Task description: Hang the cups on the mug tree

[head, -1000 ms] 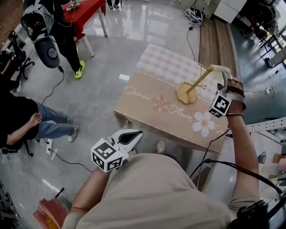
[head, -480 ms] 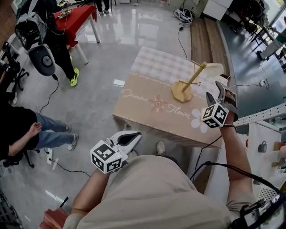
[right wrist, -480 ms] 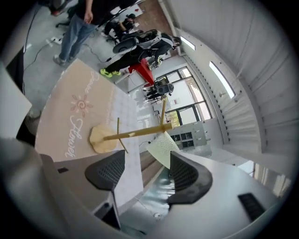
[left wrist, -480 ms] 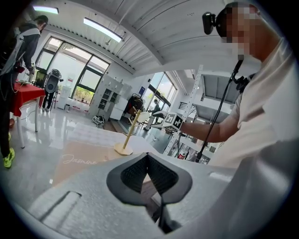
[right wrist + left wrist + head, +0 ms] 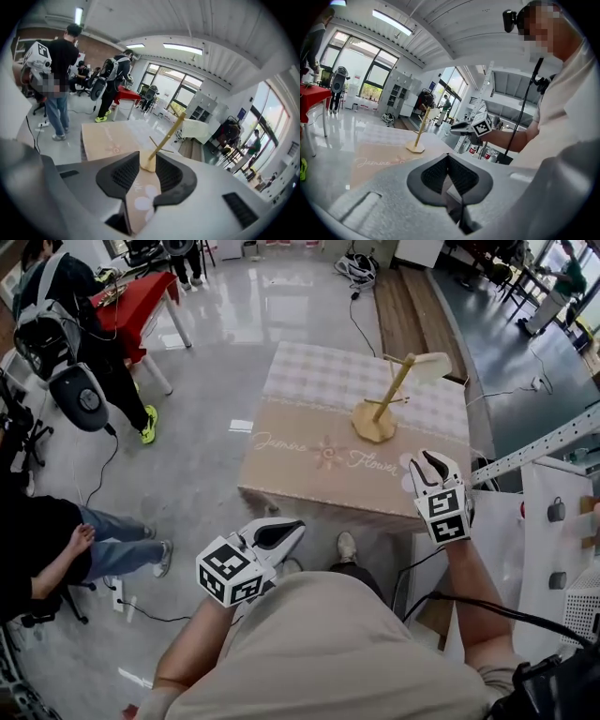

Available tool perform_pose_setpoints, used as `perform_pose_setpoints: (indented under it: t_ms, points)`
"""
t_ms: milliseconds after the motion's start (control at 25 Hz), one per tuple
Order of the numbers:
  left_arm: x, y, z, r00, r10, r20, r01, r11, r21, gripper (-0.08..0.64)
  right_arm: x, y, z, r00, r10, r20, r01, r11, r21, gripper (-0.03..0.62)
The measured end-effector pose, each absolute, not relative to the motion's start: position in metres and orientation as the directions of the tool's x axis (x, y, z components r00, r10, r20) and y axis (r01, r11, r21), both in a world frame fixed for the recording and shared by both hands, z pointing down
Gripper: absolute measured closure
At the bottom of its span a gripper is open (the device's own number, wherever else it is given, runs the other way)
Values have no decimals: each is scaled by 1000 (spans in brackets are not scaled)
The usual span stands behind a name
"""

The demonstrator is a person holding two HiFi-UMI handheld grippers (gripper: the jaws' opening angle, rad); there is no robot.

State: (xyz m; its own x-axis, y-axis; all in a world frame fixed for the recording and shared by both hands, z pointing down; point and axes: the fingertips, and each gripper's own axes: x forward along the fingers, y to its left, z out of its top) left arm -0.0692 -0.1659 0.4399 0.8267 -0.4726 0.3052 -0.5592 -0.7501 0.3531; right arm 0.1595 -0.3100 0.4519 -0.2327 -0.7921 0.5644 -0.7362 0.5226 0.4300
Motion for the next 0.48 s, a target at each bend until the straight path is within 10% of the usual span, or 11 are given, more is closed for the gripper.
perform_pose_setpoints:
  t_ms: [480]
  points:
    - [-57, -145, 426, 880, -369, 299, -459, -824, 332, 554, 113, -200, 468, -465, -739, 487, -868, 487, -90, 569]
